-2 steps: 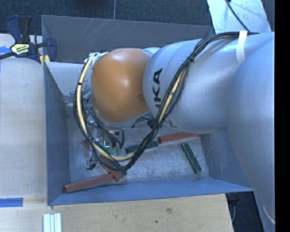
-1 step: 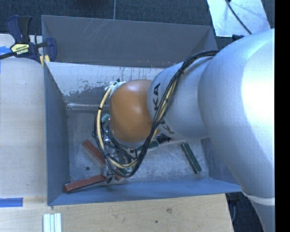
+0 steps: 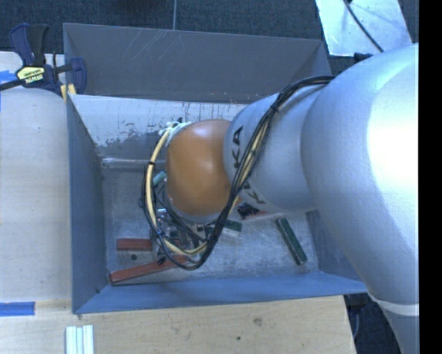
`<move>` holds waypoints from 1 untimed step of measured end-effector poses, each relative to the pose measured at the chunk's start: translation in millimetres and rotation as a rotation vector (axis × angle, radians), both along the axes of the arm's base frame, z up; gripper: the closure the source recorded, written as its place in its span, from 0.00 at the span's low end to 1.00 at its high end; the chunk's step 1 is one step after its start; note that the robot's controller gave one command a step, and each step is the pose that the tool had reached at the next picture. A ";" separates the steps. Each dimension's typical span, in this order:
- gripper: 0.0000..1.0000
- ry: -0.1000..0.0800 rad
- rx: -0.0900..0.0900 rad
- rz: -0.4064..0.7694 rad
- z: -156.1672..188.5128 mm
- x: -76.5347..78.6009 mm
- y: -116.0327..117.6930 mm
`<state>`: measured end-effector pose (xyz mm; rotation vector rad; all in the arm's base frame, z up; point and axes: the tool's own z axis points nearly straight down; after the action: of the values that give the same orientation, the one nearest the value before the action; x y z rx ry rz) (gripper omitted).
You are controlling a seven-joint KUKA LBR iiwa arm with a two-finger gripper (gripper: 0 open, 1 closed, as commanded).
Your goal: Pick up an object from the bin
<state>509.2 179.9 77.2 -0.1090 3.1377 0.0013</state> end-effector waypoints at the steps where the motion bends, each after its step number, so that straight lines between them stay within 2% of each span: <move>1: 1.00 -0.009 0.003 -0.002 141.4 2.7 11.7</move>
Offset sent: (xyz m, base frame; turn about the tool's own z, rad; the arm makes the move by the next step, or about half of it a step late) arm 0.0001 0.0113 0.1362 0.0035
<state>511.9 191.6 218.6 -0.1050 3.1286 0.0055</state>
